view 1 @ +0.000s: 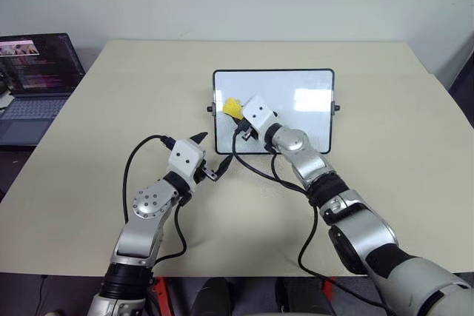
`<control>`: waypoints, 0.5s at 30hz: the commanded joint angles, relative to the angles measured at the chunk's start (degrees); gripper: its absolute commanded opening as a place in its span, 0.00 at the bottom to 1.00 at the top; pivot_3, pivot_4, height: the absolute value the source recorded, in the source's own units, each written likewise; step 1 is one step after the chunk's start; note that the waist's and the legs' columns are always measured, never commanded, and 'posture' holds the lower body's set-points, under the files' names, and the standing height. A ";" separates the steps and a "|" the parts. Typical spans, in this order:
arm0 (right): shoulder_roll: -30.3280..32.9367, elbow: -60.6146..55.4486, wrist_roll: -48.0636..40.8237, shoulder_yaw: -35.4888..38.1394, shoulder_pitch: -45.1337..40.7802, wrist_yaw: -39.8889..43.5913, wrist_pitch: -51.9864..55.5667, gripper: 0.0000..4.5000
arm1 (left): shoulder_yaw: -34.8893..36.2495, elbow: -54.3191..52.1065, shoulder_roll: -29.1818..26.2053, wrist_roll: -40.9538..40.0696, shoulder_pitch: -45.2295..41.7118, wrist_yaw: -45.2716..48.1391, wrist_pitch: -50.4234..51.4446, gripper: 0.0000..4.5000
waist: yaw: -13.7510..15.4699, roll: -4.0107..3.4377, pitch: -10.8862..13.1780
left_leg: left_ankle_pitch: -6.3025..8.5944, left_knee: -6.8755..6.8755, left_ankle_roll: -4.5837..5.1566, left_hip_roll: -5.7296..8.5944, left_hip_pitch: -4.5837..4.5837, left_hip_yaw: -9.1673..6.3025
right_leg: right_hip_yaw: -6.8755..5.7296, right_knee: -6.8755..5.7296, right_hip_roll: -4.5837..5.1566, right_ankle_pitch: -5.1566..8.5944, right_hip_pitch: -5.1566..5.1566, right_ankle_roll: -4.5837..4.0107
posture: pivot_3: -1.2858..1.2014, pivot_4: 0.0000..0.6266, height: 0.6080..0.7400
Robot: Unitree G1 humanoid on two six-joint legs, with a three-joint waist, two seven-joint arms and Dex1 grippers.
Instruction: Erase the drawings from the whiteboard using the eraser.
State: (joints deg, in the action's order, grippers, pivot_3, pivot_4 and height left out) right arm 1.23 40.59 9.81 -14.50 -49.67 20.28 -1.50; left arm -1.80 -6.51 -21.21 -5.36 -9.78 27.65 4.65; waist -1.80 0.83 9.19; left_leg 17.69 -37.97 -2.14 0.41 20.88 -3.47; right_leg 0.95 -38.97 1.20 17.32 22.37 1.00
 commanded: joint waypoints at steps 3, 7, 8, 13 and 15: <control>1.66 -9.08 0.08 -0.04 6.21 1.57 6.48 0.31 | 0.96 -1.36 -0.15 -0.30 -0.84 -0.30 -0.74 1.00 | 0.04 0.00 0.00 | 0.00 -0.02 0.00 0.00 -0.02 -0.02 | 0.00 -0.02 0.00 0.00 -0.02 0.00 | 0.52 0.24 1.00; 3.54 -14.43 0.44 -0.05 9.98 2.57 9.88 0.31 | 1.01 -1.10 -0.19 -0.31 -1.02 -0.25 -0.72 1.00 | 0.16 0.00 0.00 | 0.00 -0.04 0.00 0.01 -0.05 -0.04 | -0.02 -0.04 0.00 0.00 -0.06 0.00 | 0.52 0.24 1.00; 4.14 -15.71 0.50 -0.01 10.90 2.81 10.55 0.31 | 0.93 -1.07 -0.16 -0.30 -1.07 -0.23 -0.74 1.00 | 0.16 0.01 0.00 | 0.00 -0.06 0.00 0.01 -0.05 -0.04 | -0.02 -0.04 0.00 0.00 -0.06 0.00 | 0.52 0.24 1.00; 6.56 -21.91 0.12 0.82 13.92 3.74 13.49 0.31 | 0.71 -0.88 0.01 -0.26 -1.38 -0.21 -0.77 1.00 | 0.27 0.01 -0.01 | 0.00 -0.07 0.00 0.02 -0.05 -0.07 | -0.04 -0.04 0.00 0.00 -0.08 0.00 | 0.52 0.24 1.00; 7.36 -27.67 -1.56 2.78 15.03 4.02 16.32 0.31 | 0.95 -0.74 -0.20 -0.41 -1.41 -0.03 -0.90 1.00 | 0.32 0.01 -0.01 | 0.00 -0.07 0.00 0.02 -0.05 -0.07 | -0.04 -0.03 0.00 0.00 -0.08 0.00 | 0.52 0.24 1.00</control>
State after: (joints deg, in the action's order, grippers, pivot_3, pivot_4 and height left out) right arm 7.46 16.95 9.37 -14.41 -35.11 24.38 12.20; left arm -1.82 -6.17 -21.14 -5.37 -10.42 27.68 4.64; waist -1.49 0.84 9.19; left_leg 17.69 -38.04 -2.14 0.43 20.84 -3.55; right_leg 0.91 -39.00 1.20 17.32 22.29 1.01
